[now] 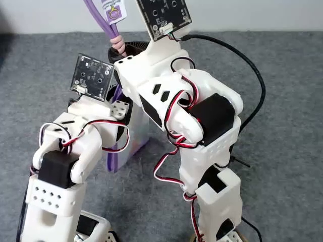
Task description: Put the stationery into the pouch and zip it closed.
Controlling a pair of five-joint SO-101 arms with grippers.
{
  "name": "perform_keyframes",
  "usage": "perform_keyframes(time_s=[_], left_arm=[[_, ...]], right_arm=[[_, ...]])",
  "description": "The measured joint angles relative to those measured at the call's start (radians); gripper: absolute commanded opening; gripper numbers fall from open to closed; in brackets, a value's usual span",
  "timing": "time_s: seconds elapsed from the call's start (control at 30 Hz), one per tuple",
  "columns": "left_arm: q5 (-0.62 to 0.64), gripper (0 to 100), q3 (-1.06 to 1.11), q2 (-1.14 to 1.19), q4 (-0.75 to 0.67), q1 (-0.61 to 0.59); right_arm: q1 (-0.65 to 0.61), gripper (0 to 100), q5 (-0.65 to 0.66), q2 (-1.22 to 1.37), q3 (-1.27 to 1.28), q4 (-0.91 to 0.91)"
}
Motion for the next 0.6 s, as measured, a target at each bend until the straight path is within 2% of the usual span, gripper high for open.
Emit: perform_keyframes(time_s=[0.2,0.6], left_arm=[[0.008,1,0.0,0.0,-0.002,0.0],[0.178,1,-0.026,0.011,0.037,0.005]], right_arm=[[0.057,0.7,0.0,0.002,0.0,0.0],[0.21,0.7,-0.005,0.152,0.002,-0.055]])
